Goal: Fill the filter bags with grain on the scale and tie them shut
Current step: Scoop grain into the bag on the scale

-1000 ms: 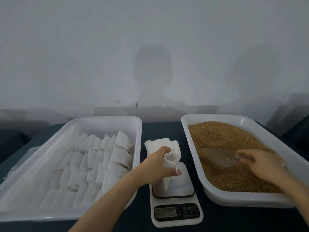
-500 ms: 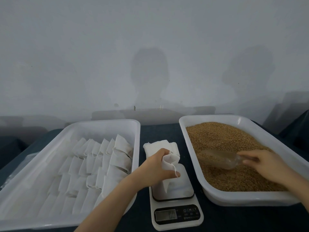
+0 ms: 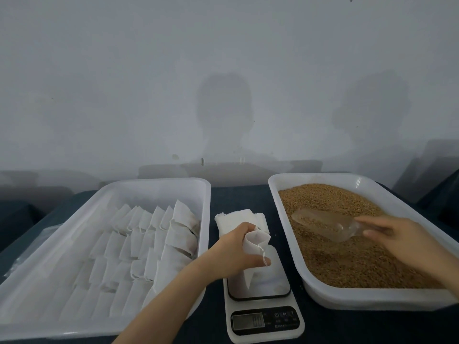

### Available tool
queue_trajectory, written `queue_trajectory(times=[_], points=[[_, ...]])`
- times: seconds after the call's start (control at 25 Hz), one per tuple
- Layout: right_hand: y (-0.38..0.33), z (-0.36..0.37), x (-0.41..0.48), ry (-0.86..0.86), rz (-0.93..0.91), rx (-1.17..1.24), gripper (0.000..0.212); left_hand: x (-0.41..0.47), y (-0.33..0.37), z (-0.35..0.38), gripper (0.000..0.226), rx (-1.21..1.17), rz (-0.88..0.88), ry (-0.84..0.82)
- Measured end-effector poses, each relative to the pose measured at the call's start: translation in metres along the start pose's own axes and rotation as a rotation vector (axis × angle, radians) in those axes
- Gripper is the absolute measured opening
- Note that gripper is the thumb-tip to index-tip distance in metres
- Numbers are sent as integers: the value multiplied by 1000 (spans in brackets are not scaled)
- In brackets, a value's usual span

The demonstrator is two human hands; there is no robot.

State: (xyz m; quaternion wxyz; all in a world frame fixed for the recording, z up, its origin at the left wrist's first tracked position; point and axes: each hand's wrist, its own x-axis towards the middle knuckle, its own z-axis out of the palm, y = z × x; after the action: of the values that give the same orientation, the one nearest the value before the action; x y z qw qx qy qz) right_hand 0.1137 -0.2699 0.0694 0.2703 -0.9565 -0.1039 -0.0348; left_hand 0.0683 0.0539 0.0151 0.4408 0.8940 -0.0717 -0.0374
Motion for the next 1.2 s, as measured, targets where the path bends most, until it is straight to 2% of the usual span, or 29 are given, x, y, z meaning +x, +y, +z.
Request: queue_trajectory(times=[0.16,0.32,0.64,0.84,1.2], points=[[-34,-15,-2,-32,-146,15,38,0,1,0,61,-13,1,1],[-64,-21,-1,-110,-256,-75,37,-1,2,0,63,-17,-1,6],[-89,-24,3,-147,-355,-351,37,-1,4,-1,59,-25,3,17],[-94,-23,7,-159,-377,-390,38,-2,5,-1,47,-52,2,20],[-107,-22,13,-79,-439,-475,25,-4,8,-2,47,-40,31,32]])
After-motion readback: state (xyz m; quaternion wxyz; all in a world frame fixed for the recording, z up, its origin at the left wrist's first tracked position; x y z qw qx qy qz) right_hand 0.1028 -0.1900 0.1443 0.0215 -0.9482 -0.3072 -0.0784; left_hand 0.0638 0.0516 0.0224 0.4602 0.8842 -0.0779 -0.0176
